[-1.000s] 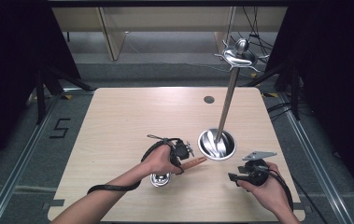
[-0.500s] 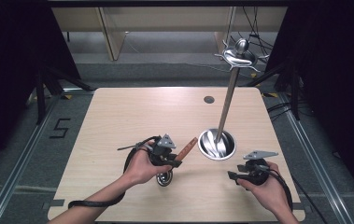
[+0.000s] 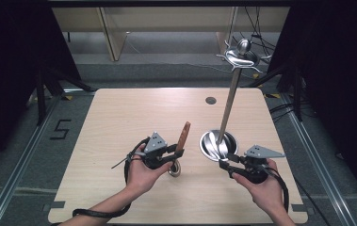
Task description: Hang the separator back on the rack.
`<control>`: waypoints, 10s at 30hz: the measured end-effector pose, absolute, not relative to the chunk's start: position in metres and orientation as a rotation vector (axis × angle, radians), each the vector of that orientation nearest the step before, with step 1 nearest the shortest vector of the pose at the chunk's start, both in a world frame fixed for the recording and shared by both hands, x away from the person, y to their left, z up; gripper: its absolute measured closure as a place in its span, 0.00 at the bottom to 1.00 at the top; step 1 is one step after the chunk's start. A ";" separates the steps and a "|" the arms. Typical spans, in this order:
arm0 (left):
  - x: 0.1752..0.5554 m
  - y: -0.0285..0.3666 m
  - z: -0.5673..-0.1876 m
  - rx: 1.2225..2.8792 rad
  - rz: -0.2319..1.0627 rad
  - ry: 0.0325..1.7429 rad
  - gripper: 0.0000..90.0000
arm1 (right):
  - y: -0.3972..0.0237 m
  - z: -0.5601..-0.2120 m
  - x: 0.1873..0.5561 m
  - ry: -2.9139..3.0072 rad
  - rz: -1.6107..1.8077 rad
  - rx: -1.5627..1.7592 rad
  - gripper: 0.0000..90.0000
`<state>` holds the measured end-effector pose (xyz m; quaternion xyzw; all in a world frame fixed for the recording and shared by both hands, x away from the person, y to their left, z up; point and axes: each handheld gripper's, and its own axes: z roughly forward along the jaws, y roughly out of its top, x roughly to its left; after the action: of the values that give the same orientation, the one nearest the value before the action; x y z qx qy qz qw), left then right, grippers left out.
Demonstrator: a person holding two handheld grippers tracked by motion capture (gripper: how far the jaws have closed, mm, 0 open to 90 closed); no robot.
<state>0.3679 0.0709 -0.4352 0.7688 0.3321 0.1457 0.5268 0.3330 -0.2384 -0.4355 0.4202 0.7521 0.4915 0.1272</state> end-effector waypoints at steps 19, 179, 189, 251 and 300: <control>0.354 0.032 -0.415 1.816 0.352 0.705 0.76 | -0.191 -0.393 0.343 2.057 1.767 1.063 0.64; 0.340 0.164 -0.447 1.866 0.414 0.859 0.43 | -0.231 -0.264 0.387 2.061 1.901 0.702 0.82; 0.340 0.163 -0.448 1.861 0.405 0.875 0.43 | -0.232 -0.262 0.393 2.058 1.899 0.702 0.82; 0.341 0.163 -0.448 1.875 0.404 0.843 0.43 | -0.238 -0.262 0.413 2.050 1.905 0.780 0.82; 0.341 0.164 -0.449 1.871 0.398 0.854 0.43 | -0.258 -0.278 0.400 1.916 1.800 0.839 0.63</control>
<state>0.3414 0.1636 -0.4487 0.7735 0.3531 0.1646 0.5000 0.3997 -0.2579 -0.2782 0.2985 0.6818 0.6404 0.1897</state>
